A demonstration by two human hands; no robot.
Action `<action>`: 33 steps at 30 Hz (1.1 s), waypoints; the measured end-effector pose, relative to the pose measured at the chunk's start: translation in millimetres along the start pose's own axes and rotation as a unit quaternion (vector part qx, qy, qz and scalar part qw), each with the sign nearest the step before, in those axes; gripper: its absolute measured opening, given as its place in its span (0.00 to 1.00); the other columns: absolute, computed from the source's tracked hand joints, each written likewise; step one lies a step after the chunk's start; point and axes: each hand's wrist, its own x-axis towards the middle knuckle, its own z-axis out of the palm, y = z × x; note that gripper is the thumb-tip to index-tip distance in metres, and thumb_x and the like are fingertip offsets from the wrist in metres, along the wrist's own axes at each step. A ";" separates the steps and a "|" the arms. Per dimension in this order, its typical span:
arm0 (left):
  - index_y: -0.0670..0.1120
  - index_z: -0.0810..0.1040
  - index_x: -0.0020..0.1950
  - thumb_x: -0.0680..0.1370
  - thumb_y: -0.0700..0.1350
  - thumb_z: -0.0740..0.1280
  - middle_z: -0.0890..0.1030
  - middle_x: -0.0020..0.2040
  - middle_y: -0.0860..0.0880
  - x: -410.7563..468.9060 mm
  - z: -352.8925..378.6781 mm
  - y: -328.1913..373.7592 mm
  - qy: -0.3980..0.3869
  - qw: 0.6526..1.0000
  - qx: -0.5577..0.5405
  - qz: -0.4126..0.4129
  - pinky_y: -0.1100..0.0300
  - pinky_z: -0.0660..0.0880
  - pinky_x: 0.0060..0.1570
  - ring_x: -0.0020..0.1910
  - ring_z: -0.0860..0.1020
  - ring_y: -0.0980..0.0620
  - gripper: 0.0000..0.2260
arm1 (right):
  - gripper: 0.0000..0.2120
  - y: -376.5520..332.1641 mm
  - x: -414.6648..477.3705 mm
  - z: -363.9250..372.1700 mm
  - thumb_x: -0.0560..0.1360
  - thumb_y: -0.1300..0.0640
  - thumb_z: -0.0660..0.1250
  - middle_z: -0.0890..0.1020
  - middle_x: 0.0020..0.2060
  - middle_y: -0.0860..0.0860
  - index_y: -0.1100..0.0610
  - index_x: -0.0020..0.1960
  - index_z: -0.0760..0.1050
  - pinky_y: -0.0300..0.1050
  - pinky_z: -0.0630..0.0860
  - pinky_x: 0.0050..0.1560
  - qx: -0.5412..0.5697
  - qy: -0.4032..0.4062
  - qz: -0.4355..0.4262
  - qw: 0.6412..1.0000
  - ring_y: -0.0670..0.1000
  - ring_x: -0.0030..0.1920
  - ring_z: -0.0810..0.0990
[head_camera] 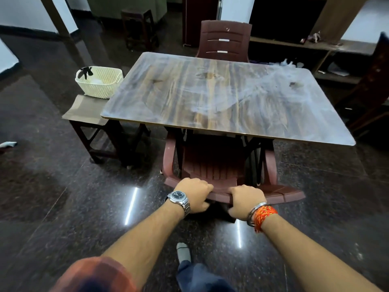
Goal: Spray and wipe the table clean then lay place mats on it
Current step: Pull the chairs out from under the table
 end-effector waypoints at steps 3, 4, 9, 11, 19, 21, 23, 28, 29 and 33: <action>0.53 0.75 0.56 0.69 0.58 0.67 0.80 0.54 0.51 -0.9 -5.1 -21.1 -0.010 0.998 -0.064 0.004 0.53 0.76 0.48 0.53 0.78 0.46 0.19 | 0.24 -15.6 14.6 -19.3 0.59 0.43 0.71 0.83 0.48 0.49 0.45 0.54 0.76 0.49 0.80 0.50 0.171 -0.145 -0.053 0.973 0.52 0.49 0.82; 0.54 0.75 0.59 0.67 0.62 0.68 0.80 0.55 0.52 -2.0 -9.0 -33.3 -0.018 0.996 -0.084 0.001 0.54 0.76 0.50 0.54 0.78 0.47 0.24 | 0.26 -24.9 24.0 -27.9 0.58 0.47 0.71 0.83 0.50 0.51 0.47 0.56 0.77 0.50 0.80 0.52 0.245 -0.175 -0.064 0.951 0.52 0.50 0.81; 0.54 0.66 0.73 0.59 0.72 0.71 0.73 0.68 0.54 -22.3 -41.9 -123.6 -0.060 0.961 -0.256 -0.080 0.59 0.70 0.63 0.66 0.73 0.52 0.46 | 0.24 -89.8 99.8 -66.2 0.66 0.49 0.67 0.82 0.57 0.52 0.53 0.61 0.78 0.48 0.73 0.64 0.322 -0.074 -0.069 0.941 0.53 0.60 0.79; 0.51 0.63 0.75 0.64 0.71 0.69 0.70 0.72 0.51 -32.1 -49.6 -166.4 -0.024 0.955 -0.265 -0.135 0.56 0.67 0.67 0.70 0.69 0.50 0.45 | 0.25 -123.2 125.9 -75.4 0.75 0.52 0.67 0.76 0.67 0.53 0.56 0.70 0.71 0.42 0.67 0.67 0.301 -0.027 -0.073 0.951 0.54 0.68 0.73; 0.47 0.55 0.78 0.75 0.60 0.63 0.63 0.76 0.49 -67.3 -31.8 -309.4 0.107 0.937 -0.131 -0.305 0.52 0.65 0.69 0.72 0.66 0.48 0.36 | 0.33 -252.9 218.7 -79.0 0.77 0.49 0.63 0.59 0.78 0.55 0.60 0.78 0.57 0.49 0.54 0.77 0.231 0.075 -0.152 0.958 0.54 0.78 0.54; 0.47 0.55 0.78 0.75 0.60 0.63 0.62 0.77 0.49 -70.9 -25.3 -342.0 0.107 0.933 -0.127 -0.319 0.51 0.63 0.70 0.73 0.64 0.49 0.36 | 0.34 -282.9 241.5 -79.3 0.77 0.49 0.63 0.58 0.78 0.55 0.59 0.78 0.56 0.52 0.55 0.77 0.214 0.090 -0.166 0.958 0.54 0.78 0.54; 0.46 0.54 0.78 0.75 0.60 0.63 0.60 0.77 0.49 -72.7 -22.4 -380.6 0.102 0.933 -0.127 -0.321 0.50 0.62 0.71 0.74 0.63 0.49 0.37 | 0.35 -315.8 269.9 -80.7 0.76 0.49 0.63 0.57 0.78 0.55 0.59 0.78 0.55 0.53 0.55 0.77 0.213 0.093 -0.165 0.958 0.54 0.78 0.53; 0.47 0.53 0.78 0.73 0.60 0.64 0.59 0.78 0.49 -80.2 -31.9 -483.8 0.109 0.936 -0.140 -0.303 0.50 0.62 0.71 0.74 0.64 0.48 0.38 | 0.37 -396.0 332.0 -98.9 0.77 0.49 0.63 0.55 0.79 0.55 0.59 0.79 0.51 0.50 0.52 0.78 0.228 0.093 -0.150 0.958 0.53 0.79 0.52; 0.47 0.53 0.78 0.73 0.60 0.64 0.60 0.78 0.48 -82.6 -35.8 -505.9 0.109 0.937 -0.142 -0.301 0.50 0.62 0.71 0.73 0.64 0.48 0.39 | 0.37 -412.9 343.7 -105.3 0.77 0.49 0.63 0.55 0.79 0.55 0.59 0.79 0.51 0.49 0.51 0.78 0.229 0.090 -0.146 0.958 0.53 0.79 0.52; 0.46 0.52 0.78 0.74 0.61 0.63 0.59 0.77 0.47 -84.5 -51.7 -583.2 0.101 0.943 -0.130 -0.290 0.50 0.60 0.72 0.74 0.62 0.48 0.39 | 0.37 -471.2 387.5 -129.3 0.76 0.51 0.64 0.54 0.79 0.54 0.58 0.79 0.52 0.47 0.51 0.78 0.269 0.090 -0.129 0.950 0.52 0.79 0.51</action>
